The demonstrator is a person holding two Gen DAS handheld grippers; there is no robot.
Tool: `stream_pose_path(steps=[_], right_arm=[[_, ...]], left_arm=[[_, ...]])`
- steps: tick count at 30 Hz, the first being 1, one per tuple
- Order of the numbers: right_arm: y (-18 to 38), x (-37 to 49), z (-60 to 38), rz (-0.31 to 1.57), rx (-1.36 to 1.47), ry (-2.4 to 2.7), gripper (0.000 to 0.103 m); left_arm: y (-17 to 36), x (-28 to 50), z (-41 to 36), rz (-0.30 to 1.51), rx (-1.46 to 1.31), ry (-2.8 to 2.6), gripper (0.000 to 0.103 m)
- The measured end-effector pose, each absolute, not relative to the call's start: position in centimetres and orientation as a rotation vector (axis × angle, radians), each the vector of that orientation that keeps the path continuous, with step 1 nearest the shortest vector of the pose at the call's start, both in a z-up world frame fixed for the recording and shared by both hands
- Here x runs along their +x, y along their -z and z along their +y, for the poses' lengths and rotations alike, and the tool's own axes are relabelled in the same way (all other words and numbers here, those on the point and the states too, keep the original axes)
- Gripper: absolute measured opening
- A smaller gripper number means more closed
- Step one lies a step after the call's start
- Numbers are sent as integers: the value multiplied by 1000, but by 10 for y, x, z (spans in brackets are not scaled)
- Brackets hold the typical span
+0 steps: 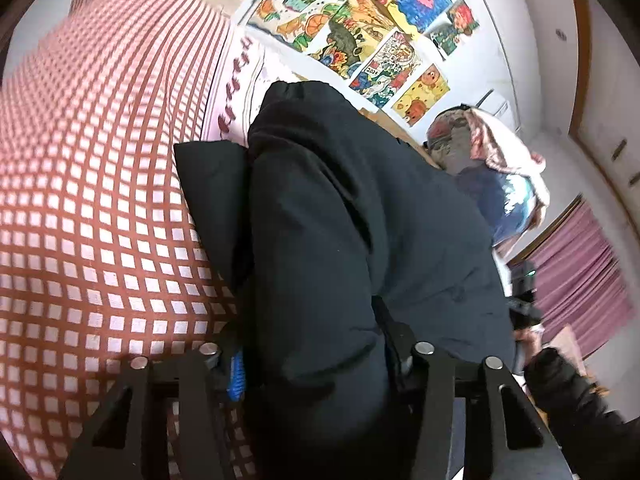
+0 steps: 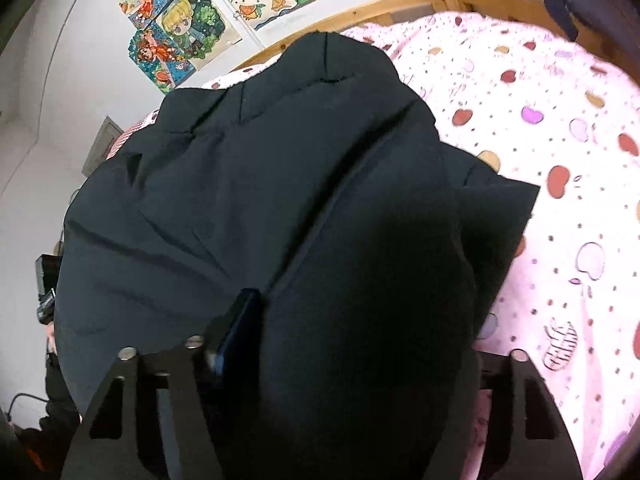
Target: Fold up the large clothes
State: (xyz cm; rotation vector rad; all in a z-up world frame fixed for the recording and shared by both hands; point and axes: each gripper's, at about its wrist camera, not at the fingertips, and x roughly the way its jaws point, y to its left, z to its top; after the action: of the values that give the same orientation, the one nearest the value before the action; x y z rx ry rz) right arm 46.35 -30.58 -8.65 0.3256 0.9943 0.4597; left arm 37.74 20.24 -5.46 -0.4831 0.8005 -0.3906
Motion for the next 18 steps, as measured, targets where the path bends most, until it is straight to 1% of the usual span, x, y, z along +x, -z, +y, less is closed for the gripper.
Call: stream_pose_path(steps=[4, 5, 8, 10, 12, 18], right_arm=[[72, 456, -312, 956, 325, -436, 41], [68, 453, -313, 949, 336, -447, 35], [56, 445, -310, 936, 316, -450, 28], [49, 442, -310, 934, 315, -449, 26], [41, 440, -310, 926, 321, -445, 24], [20, 430, -310, 884, 327, -453, 22]], left_arm=[[48, 374, 199, 786, -485, 369, 39], [47, 372, 201, 785, -496, 369, 38], [41, 371, 203, 792, -496, 347, 34], [36, 367, 204, 787, -476, 332, 29], [28, 365, 199, 779, -464, 322, 28], [24, 356, 197, 787, -483, 313, 25]])
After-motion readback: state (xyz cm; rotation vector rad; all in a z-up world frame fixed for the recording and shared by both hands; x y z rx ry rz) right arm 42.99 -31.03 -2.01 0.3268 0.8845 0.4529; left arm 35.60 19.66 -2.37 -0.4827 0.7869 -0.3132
